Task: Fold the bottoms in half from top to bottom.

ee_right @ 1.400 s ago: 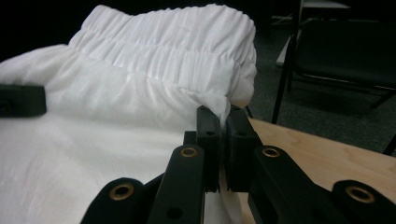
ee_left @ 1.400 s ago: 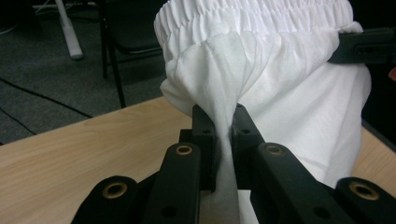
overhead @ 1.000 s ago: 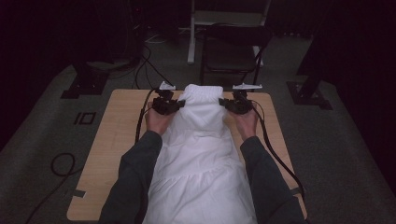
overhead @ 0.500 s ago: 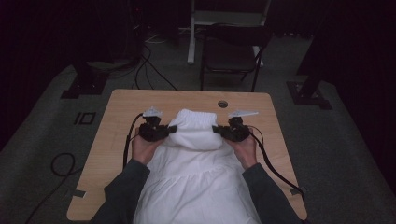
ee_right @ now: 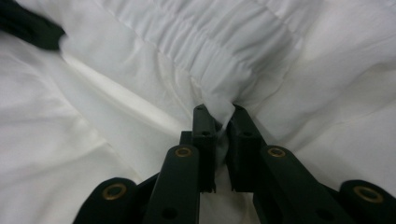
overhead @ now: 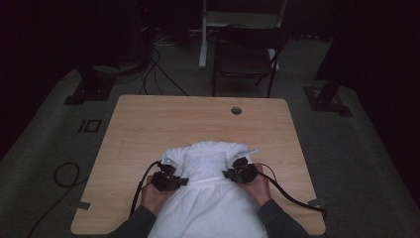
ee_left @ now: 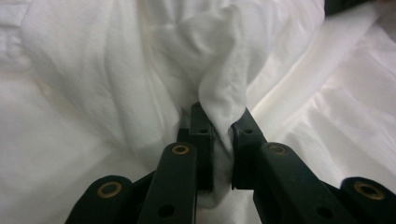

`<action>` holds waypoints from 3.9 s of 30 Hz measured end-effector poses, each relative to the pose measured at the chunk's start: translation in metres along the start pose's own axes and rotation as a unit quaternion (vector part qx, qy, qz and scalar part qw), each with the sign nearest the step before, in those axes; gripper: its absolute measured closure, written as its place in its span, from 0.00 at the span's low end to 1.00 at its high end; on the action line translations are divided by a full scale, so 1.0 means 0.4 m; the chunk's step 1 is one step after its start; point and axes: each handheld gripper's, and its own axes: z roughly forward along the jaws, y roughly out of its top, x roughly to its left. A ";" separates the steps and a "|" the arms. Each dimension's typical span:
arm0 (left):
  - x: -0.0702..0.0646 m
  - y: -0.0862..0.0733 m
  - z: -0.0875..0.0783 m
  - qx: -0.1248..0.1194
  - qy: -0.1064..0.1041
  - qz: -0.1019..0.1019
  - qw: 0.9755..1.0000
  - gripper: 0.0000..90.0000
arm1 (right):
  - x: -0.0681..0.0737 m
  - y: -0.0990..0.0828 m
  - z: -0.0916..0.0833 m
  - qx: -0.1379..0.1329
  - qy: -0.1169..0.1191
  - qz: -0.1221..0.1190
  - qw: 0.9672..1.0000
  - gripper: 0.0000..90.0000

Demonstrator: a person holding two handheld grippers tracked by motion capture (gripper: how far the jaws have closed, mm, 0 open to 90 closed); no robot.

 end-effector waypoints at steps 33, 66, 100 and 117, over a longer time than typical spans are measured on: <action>0.165 0.359 0.193 0.004 0.163 0.058 0.985 0.90 | -0.260 0.233 0.146 -0.015 -0.092 0.104 0.990 0.91; -0.017 0.372 -0.153 -0.189 0.066 0.083 0.976 0.96 | -0.180 0.303 -0.210 -0.191 -0.074 0.004 0.979 0.95; 0.145 0.246 0.121 -0.006 0.158 0.071 0.985 0.93 | -0.155 0.156 0.125 -0.027 -0.052 0.038 0.998 0.94; 0.121 0.339 0.059 -0.072 0.170 0.079 0.980 0.95 | -0.188 0.244 0.066 -0.083 -0.125 0.010 0.989 0.95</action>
